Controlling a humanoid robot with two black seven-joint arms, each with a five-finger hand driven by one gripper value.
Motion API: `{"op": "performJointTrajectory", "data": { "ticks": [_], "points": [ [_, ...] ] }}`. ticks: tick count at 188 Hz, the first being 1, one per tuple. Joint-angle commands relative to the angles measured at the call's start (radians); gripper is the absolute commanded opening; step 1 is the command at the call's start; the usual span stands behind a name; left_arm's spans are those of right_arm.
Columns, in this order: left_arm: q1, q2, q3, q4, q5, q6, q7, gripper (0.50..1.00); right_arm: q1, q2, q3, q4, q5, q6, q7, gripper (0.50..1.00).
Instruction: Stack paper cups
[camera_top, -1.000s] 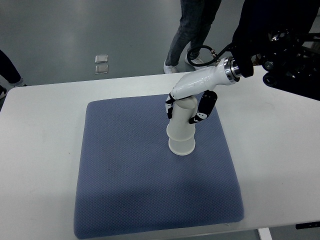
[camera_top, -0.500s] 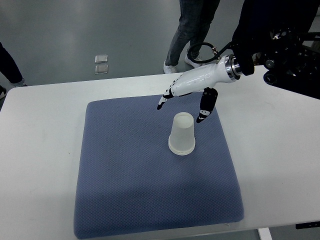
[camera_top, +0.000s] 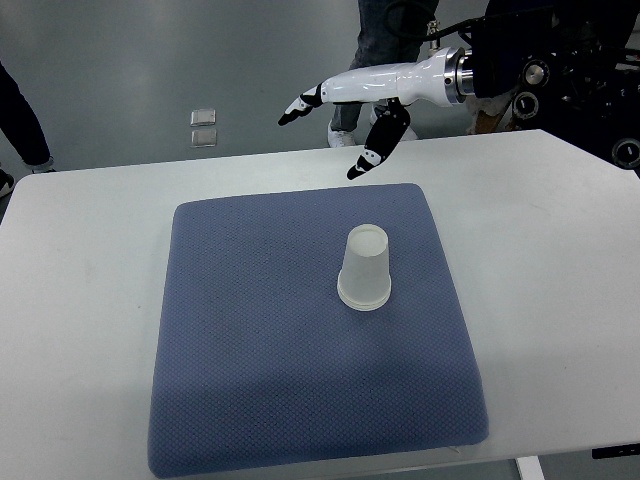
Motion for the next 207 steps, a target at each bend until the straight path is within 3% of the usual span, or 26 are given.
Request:
{"op": "performJointTrajectory", "data": {
  "ticks": [1, 63, 97, 146, 207],
  "points": [
    [0.0, 0.0, 0.0, 0.0, 0.0, 0.0, 0.0, 1.0, -0.027, 0.03, 0.062, -0.056, 0.079, -0.02, -0.01, 0.913],
    [0.0, 0.0, 0.0, 0.0, 0.0, 0.0, 0.0, 1.0, -0.041, 0.094, 0.088, -0.191, 0.569, -0.181, -0.023, 0.913],
    [0.0, 0.0, 0.0, 0.0, 0.0, 0.0, 0.0, 1.0, -0.092, 0.116, 0.086, -0.267, 0.927, -0.313, -0.03, 0.913],
    [0.0, 0.0, 0.0, 0.0, 0.0, 0.0, 0.0, 1.0, -0.194, 0.179, 0.086, -0.276, 1.214, -0.465, -0.053, 0.913],
    [0.0, 0.0, 0.0, 0.0, 0.0, 0.0, 0.0, 1.0, -0.306, 0.258, 0.117, -0.353, 1.373, -0.482, -0.081, 0.913]
  ]
}}
